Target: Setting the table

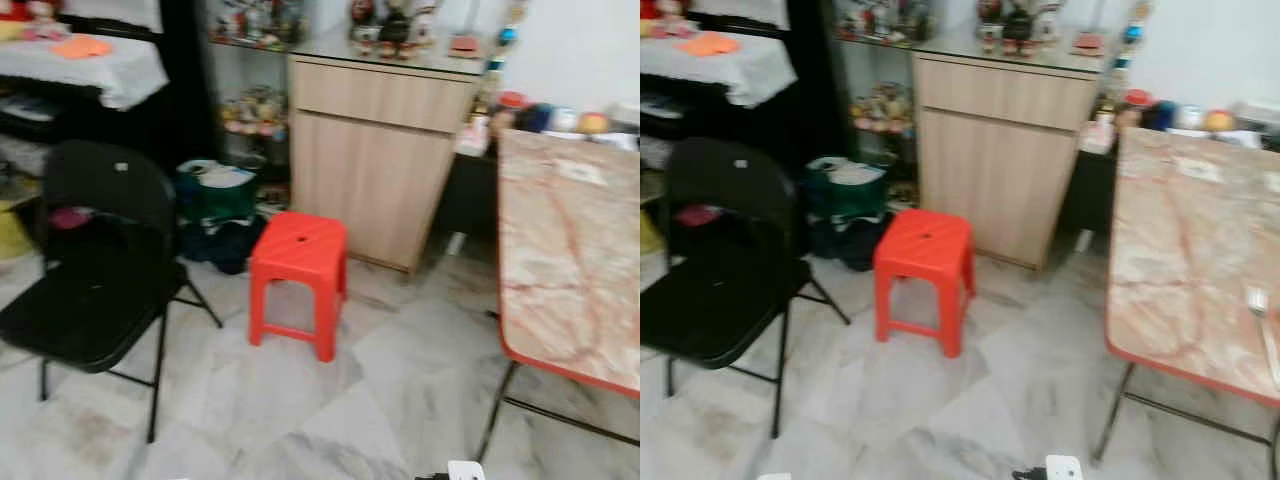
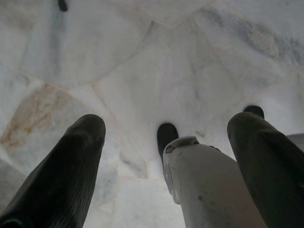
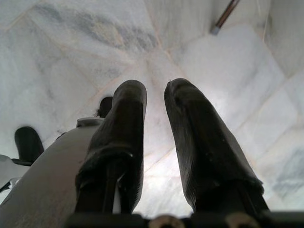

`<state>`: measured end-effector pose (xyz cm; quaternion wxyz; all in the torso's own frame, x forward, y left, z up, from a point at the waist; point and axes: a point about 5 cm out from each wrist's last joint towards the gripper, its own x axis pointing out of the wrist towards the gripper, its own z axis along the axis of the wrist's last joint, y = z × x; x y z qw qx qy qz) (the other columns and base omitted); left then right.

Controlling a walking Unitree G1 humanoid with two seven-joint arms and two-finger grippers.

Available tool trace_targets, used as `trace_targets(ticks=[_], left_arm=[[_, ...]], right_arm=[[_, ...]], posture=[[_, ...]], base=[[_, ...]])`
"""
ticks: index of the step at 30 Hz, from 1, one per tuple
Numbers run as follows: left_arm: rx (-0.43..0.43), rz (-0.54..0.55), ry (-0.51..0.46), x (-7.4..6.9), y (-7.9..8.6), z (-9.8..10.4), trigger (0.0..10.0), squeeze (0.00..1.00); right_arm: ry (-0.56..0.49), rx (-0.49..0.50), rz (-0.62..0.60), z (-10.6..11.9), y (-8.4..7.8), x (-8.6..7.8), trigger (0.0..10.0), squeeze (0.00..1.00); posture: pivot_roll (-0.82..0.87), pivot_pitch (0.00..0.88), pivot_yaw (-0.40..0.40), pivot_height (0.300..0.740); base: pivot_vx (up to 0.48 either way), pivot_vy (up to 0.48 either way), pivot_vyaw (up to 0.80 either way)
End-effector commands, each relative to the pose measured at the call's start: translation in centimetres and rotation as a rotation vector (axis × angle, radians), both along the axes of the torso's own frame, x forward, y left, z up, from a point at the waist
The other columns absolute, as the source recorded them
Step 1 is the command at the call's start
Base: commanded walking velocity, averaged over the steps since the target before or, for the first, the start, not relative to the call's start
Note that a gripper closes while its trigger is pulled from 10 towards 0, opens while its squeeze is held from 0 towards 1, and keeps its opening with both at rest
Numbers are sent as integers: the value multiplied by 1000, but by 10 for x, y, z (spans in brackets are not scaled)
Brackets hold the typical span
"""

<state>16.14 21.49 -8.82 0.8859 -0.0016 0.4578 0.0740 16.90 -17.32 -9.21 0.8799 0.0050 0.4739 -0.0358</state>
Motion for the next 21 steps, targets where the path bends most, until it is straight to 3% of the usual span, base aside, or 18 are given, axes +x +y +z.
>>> trace_targets(ticks=[1,21], left_arm=[[15,-78,30,15,16,9,10000,0],[27,-81,49,11,19,8,10000,0]], right_arm=[[57,106,-123,-1,-40,-15,10000,0],[54,111,-122,-1,-39,-14,10000,0]], posture=[[35,0,18,740],[40,0,22,740]], base=[[0,0,-763],[0,0,-760]])
